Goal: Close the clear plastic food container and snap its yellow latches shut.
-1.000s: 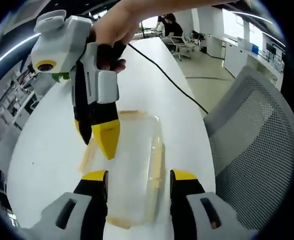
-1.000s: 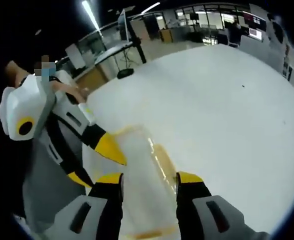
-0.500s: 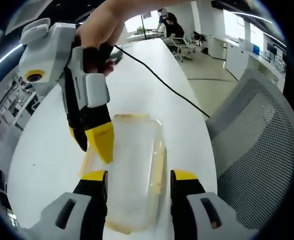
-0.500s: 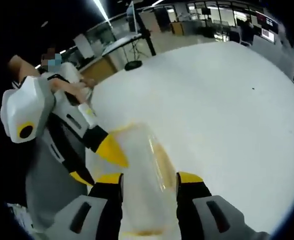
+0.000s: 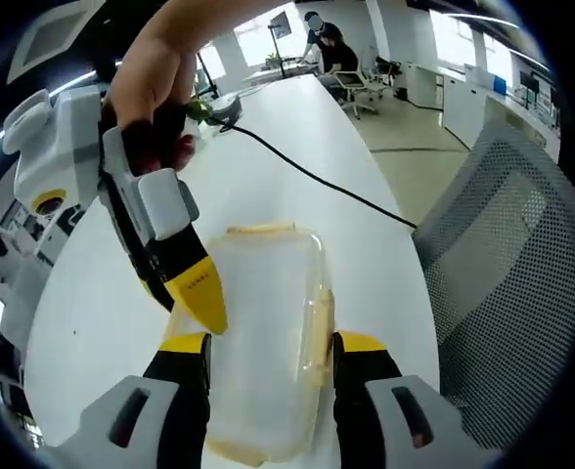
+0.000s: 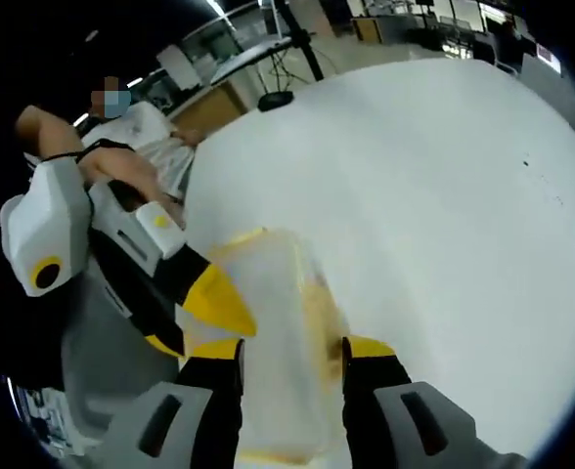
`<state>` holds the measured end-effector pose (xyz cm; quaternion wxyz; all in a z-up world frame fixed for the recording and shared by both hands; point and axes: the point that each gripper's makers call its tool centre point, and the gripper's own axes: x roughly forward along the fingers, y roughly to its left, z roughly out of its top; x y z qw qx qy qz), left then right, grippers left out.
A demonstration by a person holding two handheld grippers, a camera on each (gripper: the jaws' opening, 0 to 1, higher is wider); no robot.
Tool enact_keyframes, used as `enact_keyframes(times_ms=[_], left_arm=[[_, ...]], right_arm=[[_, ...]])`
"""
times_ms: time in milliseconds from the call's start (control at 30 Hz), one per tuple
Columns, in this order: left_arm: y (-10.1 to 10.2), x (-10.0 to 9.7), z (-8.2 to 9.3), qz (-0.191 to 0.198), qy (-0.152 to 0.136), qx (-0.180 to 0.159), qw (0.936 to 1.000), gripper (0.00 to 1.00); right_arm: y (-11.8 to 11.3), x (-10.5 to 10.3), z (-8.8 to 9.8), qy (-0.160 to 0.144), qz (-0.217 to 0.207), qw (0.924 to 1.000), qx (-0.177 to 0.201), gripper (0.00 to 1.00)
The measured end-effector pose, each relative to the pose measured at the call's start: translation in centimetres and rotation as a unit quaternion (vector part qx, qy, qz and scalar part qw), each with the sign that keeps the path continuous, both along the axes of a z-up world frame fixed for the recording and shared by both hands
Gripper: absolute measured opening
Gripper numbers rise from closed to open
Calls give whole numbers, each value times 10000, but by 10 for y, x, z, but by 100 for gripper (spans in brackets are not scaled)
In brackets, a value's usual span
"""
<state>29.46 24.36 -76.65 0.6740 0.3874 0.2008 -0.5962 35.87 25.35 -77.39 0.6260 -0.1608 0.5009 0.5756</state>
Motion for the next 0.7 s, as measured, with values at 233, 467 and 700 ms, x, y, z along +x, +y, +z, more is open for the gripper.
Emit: enact_keyframes(times_ms=[233, 467, 700], left_arm=[[-1, -1, -2, 100, -58, 61, 9999, 47], [-1, 0, -2, 170, -30, 9, 9999, 46], [-3, 1, 3, 153, -31, 25, 9999, 43]], right_arm=[[2, -4, 0, 13, 304, 9993, -216, 35], [0, -4, -1, 69, 464, 9981, -390, 33], [1, -4, -1, 193, 605, 9958, -655, 31]])
